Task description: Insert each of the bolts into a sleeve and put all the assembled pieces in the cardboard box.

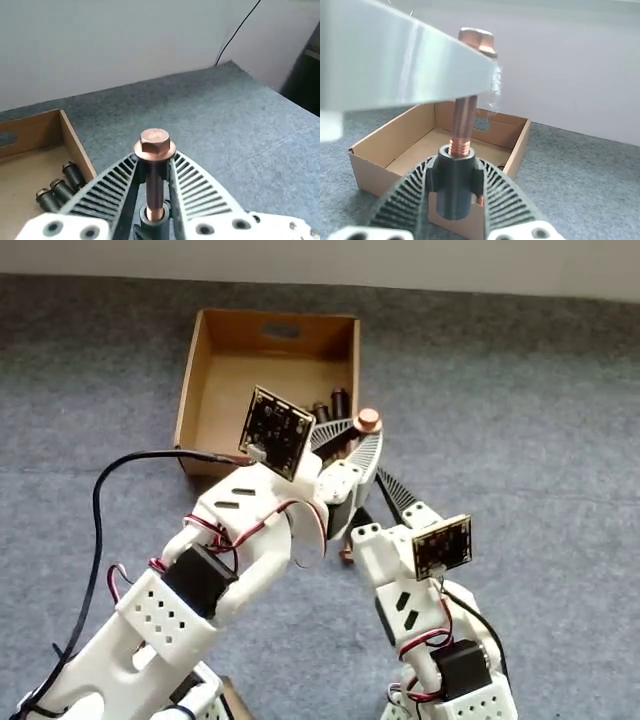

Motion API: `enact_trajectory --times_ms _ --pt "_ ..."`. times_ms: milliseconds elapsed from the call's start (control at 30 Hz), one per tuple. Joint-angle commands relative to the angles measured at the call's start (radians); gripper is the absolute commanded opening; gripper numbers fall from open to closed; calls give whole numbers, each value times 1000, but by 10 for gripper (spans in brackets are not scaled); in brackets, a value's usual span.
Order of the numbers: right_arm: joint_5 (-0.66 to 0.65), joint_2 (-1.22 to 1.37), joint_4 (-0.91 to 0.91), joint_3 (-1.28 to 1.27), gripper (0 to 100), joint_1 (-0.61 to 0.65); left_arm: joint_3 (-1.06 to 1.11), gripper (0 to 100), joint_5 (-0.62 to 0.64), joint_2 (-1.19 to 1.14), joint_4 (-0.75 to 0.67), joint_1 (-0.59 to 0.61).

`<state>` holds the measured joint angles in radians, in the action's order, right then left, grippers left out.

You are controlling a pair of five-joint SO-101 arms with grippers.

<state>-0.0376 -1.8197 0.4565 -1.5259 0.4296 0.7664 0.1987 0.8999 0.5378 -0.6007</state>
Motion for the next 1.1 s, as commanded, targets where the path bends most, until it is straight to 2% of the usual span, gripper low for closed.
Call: enact_trajectory --times_ms 0,267,533,900,967,1067 --pt "-11 -13 -22 8 6 -1 -48 12 -9 28 54 1" --pt "-11 -13 -22 8 6 -1 -48 14 -11 28 87 2" --pt "-11 -13 -22 8 6 -1 -54 14 -12 30 218 8" --pt "-11 -13 -22 8 6 -1 -50 14 -12 30 226 2" --pt "-11 -13 -22 8 6 -1 -50 36 -12 30 227 7" --pt "-11 -13 -22 8 6 -1 -50 143 -12 30 272 8"
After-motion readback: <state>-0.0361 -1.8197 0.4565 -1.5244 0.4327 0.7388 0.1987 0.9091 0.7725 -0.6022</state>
